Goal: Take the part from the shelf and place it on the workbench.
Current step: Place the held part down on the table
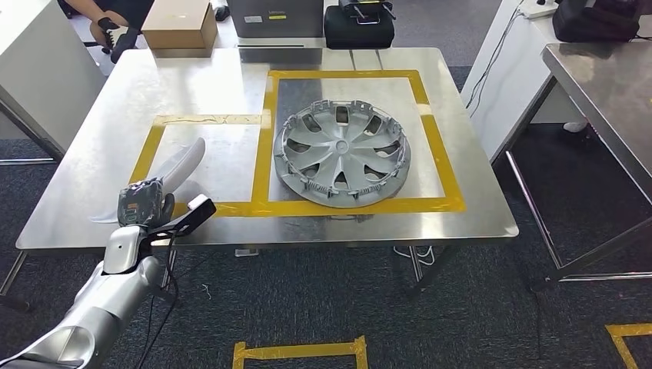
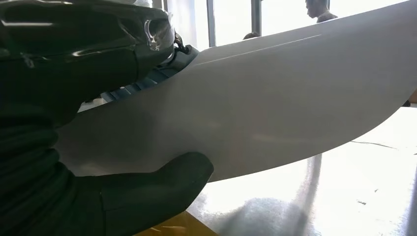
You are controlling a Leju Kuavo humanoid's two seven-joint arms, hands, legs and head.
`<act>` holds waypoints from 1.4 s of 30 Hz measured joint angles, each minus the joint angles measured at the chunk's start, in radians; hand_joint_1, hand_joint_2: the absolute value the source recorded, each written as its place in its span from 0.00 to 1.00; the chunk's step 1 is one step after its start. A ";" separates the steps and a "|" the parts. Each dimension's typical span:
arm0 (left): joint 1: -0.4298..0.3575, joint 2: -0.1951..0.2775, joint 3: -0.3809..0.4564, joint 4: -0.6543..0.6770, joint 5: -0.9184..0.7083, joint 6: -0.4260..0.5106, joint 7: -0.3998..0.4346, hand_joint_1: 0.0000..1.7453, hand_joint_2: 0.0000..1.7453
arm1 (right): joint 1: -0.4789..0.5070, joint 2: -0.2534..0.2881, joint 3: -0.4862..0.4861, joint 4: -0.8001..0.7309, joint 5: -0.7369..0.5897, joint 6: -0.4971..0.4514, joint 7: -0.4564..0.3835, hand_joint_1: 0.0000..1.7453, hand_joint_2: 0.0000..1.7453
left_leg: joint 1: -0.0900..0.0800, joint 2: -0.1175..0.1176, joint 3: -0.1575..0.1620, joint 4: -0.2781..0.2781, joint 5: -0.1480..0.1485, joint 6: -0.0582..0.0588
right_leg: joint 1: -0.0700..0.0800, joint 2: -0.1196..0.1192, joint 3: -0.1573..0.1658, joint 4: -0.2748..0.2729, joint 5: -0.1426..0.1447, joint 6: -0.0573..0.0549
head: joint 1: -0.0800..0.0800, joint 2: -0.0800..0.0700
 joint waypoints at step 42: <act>-0.128 0.062 0.047 0.143 -0.007 -0.108 -0.012 1.00 1.00 | -0.009 -0.004 0.001 0.000 0.026 -0.004 0.016 0.00 0.00 | 0.005 0.002 -0.154 0.304 -0.134 -0.051 | 0.000 0.004 0.069 -0.136 0.038 -0.057 | -0.004 0.000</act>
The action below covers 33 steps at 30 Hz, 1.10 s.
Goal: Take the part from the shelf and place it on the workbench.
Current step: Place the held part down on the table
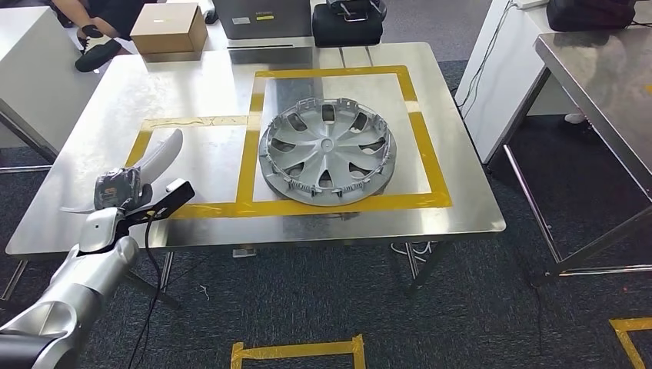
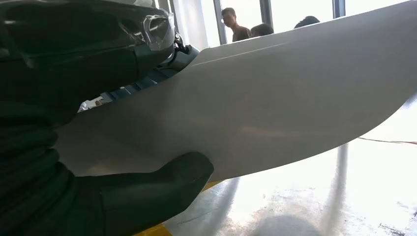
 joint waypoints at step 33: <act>-0.035 -0.011 0.002 0.029 -0.003 -0.047 -0.031 1.00 1.00 | 0.019 -0.003 0.000 0.010 0.001 0.019 -0.013 0.00 0.00 | 0.000 0.000 -0.011 0.008 0.003 -0.003 | 0.000 0.000 -0.024 0.010 0.018 0.007 | -0.002 0.000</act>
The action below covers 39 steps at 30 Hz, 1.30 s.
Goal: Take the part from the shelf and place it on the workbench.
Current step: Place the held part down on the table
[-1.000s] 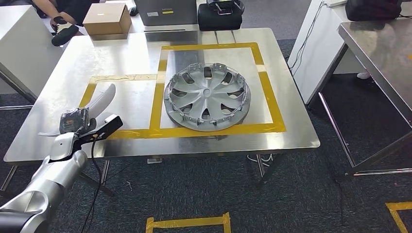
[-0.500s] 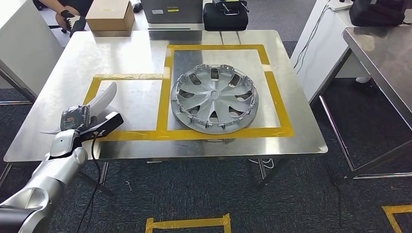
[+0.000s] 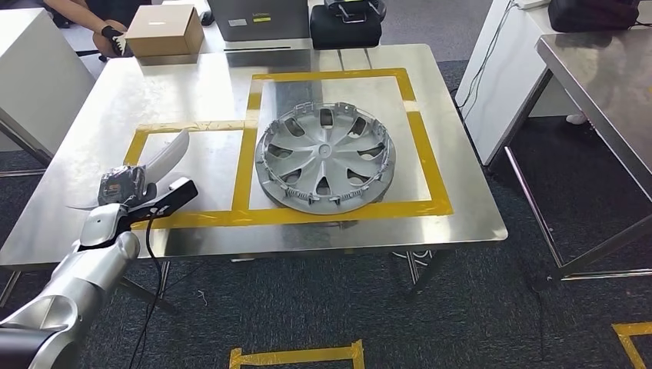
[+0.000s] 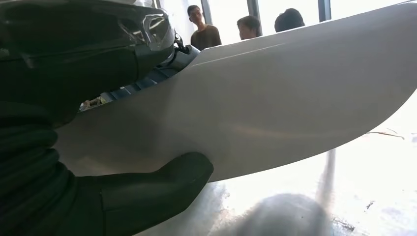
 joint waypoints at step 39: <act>-0.035 -0.094 -0.060 -0.001 -0.023 -0.039 -0.046 0.00 1.00 | -0.012 0.001 0.007 0.000 0.034 0.007 -0.007 0.00 0.00 | -0.015 0.000 0.138 -0.281 0.117 0.037 | 0.008 0.002 0.001 0.006 -0.005 0.014 | 0.001 0.000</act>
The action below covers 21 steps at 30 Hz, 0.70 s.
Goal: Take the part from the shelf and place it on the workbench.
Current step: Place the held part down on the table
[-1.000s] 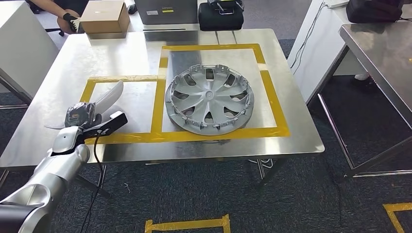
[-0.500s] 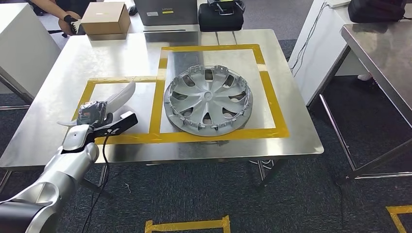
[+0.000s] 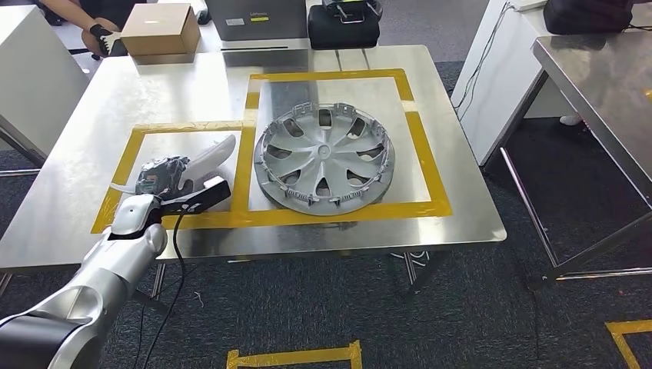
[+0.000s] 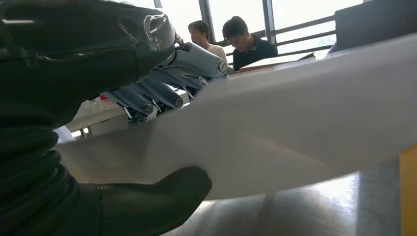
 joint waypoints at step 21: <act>0.001 -0.019 -0.018 -0.016 0.030 0.026 0.016 0.00 0.00 | -0.008 -0.003 0.009 0.005 0.012 -0.003 0.002 0.00 0.00 | 0.013 -0.001 -0.069 0.157 -0.090 -0.030 | -0.019 -0.004 0.010 -0.003 -0.003 -0.003 | -0.001 0.000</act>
